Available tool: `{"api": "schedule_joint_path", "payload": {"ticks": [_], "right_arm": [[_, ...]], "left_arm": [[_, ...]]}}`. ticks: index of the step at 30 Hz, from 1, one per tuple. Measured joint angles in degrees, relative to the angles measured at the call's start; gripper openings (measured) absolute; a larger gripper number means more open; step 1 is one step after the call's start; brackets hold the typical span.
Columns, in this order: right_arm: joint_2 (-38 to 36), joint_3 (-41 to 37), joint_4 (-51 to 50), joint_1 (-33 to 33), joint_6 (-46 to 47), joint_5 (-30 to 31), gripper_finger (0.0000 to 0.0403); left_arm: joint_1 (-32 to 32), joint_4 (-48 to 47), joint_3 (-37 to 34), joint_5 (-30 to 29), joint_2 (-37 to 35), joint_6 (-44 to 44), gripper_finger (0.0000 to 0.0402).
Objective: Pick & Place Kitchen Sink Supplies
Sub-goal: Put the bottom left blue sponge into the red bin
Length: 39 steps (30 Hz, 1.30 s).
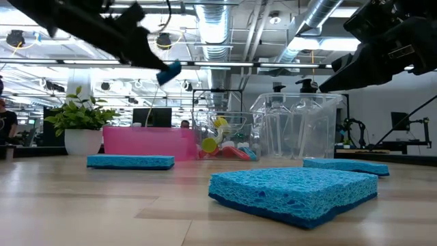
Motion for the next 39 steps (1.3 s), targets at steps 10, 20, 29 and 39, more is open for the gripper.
{"api": "schedule_joint_path", "payload": {"ticks": [10, 20, 29, 39], "right_arm": [[0.0, 0.0, -0.3, 0.0, 0.0, 0.0, 0.0016], [0.0, 0.0, -0.3, 0.0, 0.0, 0.0, 0.0016], [0.0, 0.0, -0.3, 0.0, 0.0, 0.0, 0.0016], [0.0, 0.0, -0.3, 0.0, 0.0, 0.0, 0.0016]], "left_arm": [[15.8, -3.1, 0.0, 15.0, 8.9, 2.0, 0.0004], [19.4, -3.5, 0.0, 16.6, 18.5, 8.7, 0.0004], [21.4, -3.5, 0.0, 16.6, 20.7, 10.1, 0.0011], [21.4, -3.6, 0.0, 16.5, 20.7, 10.5, 0.0036]]}}
